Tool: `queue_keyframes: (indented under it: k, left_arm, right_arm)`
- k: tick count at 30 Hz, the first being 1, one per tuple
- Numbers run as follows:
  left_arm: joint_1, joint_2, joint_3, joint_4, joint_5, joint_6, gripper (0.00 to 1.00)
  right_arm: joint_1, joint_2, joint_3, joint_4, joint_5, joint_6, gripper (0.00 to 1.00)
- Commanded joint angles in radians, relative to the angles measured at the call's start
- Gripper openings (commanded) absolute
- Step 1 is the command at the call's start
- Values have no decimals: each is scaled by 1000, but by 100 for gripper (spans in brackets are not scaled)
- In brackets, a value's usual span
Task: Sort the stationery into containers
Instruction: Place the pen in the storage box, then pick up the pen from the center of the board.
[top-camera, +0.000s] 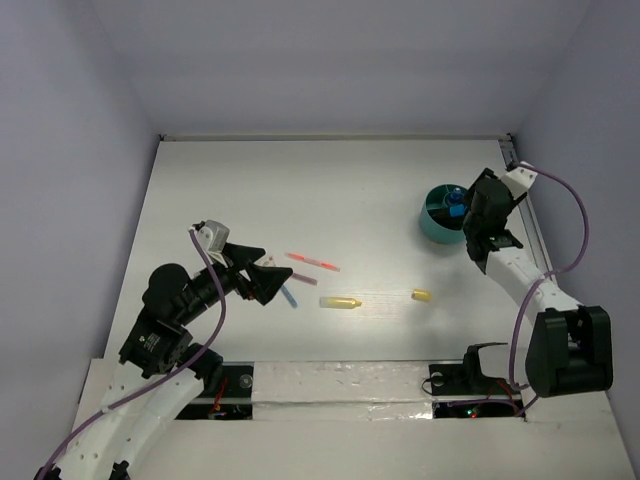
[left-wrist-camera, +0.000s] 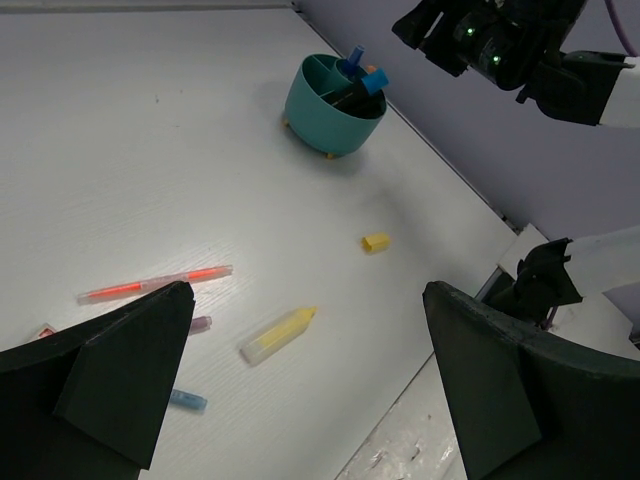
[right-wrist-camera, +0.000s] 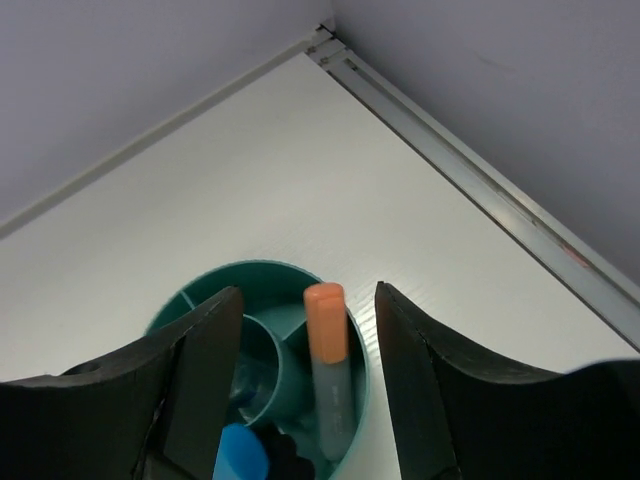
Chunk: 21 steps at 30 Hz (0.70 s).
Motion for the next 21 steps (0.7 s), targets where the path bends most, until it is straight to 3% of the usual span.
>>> queue_keyframes:
  k: [1,4,7,9,11,14,21]
  left_arm:
    - [4,13,-1,37,-5,5,99]
    - [14,21,-1,38,-5,5,99]
    - [14,30,-3,40,-2,5,99]
    - [23,35,-3,41,0,5,99]
    - [23,43,-4,41,0,2,99]
    - [23,53,-6,44,1,1,98]
    - [23,87,-7,46,6,-1,90]
  right_arm:
    - [-5,-67,76,-64,-55,29,62]
    - [-5,-120,76,-99,-131,56,62]
    - [13,-175,70,-193,-273,121,48]
    - [45,-205,56,-259,-365,150,33]
    - [146,-235,33,-284,-482,182,18]
    - [360,-226,41,-412,-507,194,12]
    - [628,-76,39,-596,-706,227,8]
